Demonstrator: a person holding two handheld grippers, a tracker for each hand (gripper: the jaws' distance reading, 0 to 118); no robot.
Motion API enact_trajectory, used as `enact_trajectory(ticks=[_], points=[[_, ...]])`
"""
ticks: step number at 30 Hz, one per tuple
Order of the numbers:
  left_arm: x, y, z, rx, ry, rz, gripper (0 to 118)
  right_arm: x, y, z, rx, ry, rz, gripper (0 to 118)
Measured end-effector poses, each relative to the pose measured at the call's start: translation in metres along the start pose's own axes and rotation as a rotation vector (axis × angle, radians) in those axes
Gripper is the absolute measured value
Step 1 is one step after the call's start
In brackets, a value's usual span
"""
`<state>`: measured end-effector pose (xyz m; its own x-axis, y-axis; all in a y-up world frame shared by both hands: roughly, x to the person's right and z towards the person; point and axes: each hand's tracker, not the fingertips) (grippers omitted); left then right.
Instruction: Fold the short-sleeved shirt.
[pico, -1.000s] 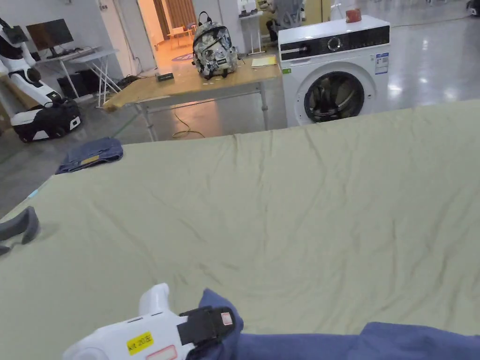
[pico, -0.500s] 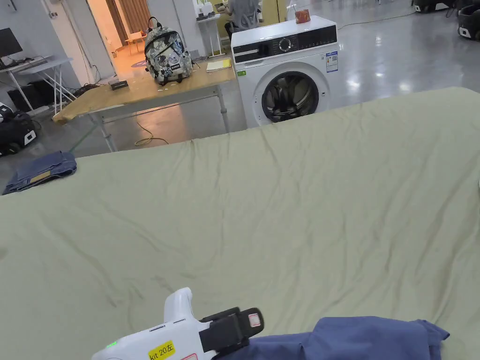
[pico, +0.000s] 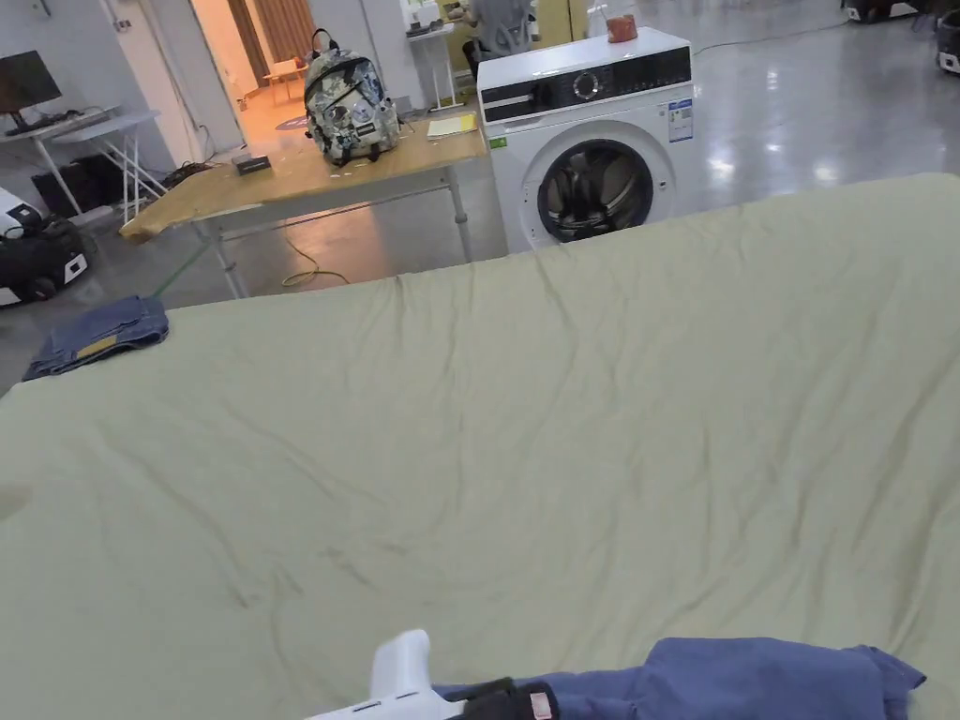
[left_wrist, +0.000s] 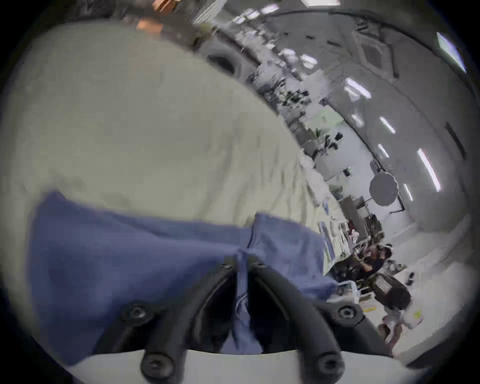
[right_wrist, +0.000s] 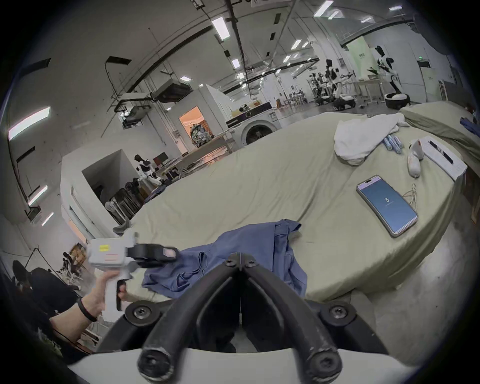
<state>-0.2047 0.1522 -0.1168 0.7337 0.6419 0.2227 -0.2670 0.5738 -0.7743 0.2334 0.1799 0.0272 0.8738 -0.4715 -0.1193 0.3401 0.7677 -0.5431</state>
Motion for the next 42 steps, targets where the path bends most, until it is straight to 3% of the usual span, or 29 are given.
enact_trajectory(ticks=[1, 2, 3, 4, 5, 9, 12, 14, 15, 17, 21, 26, 27, 29, 31, 33, 37, 40, 41, 42], points=[[-0.005, 0.006, 0.023, 0.034, 0.014, -0.008, 54, 0.001, -0.001, -0.002, -0.004, 0.0, -0.004, 0], [-0.015, 0.01, 0.044, 0.068, 0.02, 0.008, 62, 0.001, -0.002, -0.005, -0.011, 0.001, -0.008, 0], [-0.027, 0.012, 0.062, 0.091, 0.026, 0.051, 62, 0.002, -0.003, -0.007, -0.02, 0.005, -0.011, 0], [-0.045, 0.013, 0.079, 0.125, 0.032, 0.068, 87, 0.002, -0.004, -0.009, -0.028, 0.009, -0.011, 0], [-0.06, 0.011, 0.09, 0.127, 0.049, 0.153, 98, 0.002, -0.005, -0.01, -0.034, 0.011, -0.009, 0], [-0.115, -0.01, 0.098, 0.11, 0.094, 0.388, 98, -0.003, -0.009, -0.012, -0.058, 0.022, -0.008, 0], [-0.127, -0.03, 0.068, 0.095, -0.008, 0.545, 98, -0.006, -0.01, -0.008, -0.056, 0.026, -0.012, 0], [-0.125, -0.039, 0.046, 0.108, -0.136, 0.578, 90, -0.005, -0.009, -0.004, -0.047, 0.021, -0.012, 0], [-0.127, -0.037, 0.039, 0.108, -0.157, 0.594, 70, -0.004, -0.009, -0.003, -0.043, 0.016, -0.012, 0], [-0.119, -0.036, 0.02, 0.044, -0.068, 0.574, 4, -0.002, -0.007, 0.002, -0.027, 0.005, -0.018, 0], [-0.095, -0.031, 0.037, 0.08, -0.058, 0.478, 4, 0.001, -0.004, 0.004, -0.012, -0.012, -0.042, 0], [-0.063, 0.003, 0.127, 0.27, -0.016, 0.353, 4, 0.008, -0.004, -0.001, -0.016, -0.002, -0.055, 0], [-0.077, 0.014, 0.143, 0.284, 0.022, 0.3, 4, 0.009, -0.005, -0.003, -0.021, 0.003, -0.051, 0], [-0.042, 0.027, 0.158, 0.268, 0.152, 0.128, 4, 0.013, -0.012, -0.011, -0.039, 0.01, -0.047, 0], [-0.007, 0.027, 0.147, 0.232, 0.193, -0.028, 4, 0.01, -0.015, -0.018, -0.083, 0.011, -0.056, 0], [0.023, 0.017, 0.116, 0.185, 0.155, -0.101, 4, 0.005, -0.019, -0.017, -0.085, 0.012, -0.049, 0], [0.059, -0.005, 0.01, -0.007, 0.061, -0.121, 4, -0.004, -0.021, -0.002, -0.062, 0.044, -0.033, 0], [0.083, -0.022, -0.05, -0.068, 0.078, -0.186, 4, -0.008, -0.018, 0.011, -0.053, 0.035, -0.017, 0], [0.086, -0.024, -0.06, -0.068, 0.056, -0.216, 14, -0.006, -0.019, 0.015, -0.055, 0.032, -0.016, 0], [0.087, -0.021, -0.064, -0.072, -0.019, -0.22, 33, -0.003, -0.02, 0.019, -0.056, 0.027, -0.011, 0]])
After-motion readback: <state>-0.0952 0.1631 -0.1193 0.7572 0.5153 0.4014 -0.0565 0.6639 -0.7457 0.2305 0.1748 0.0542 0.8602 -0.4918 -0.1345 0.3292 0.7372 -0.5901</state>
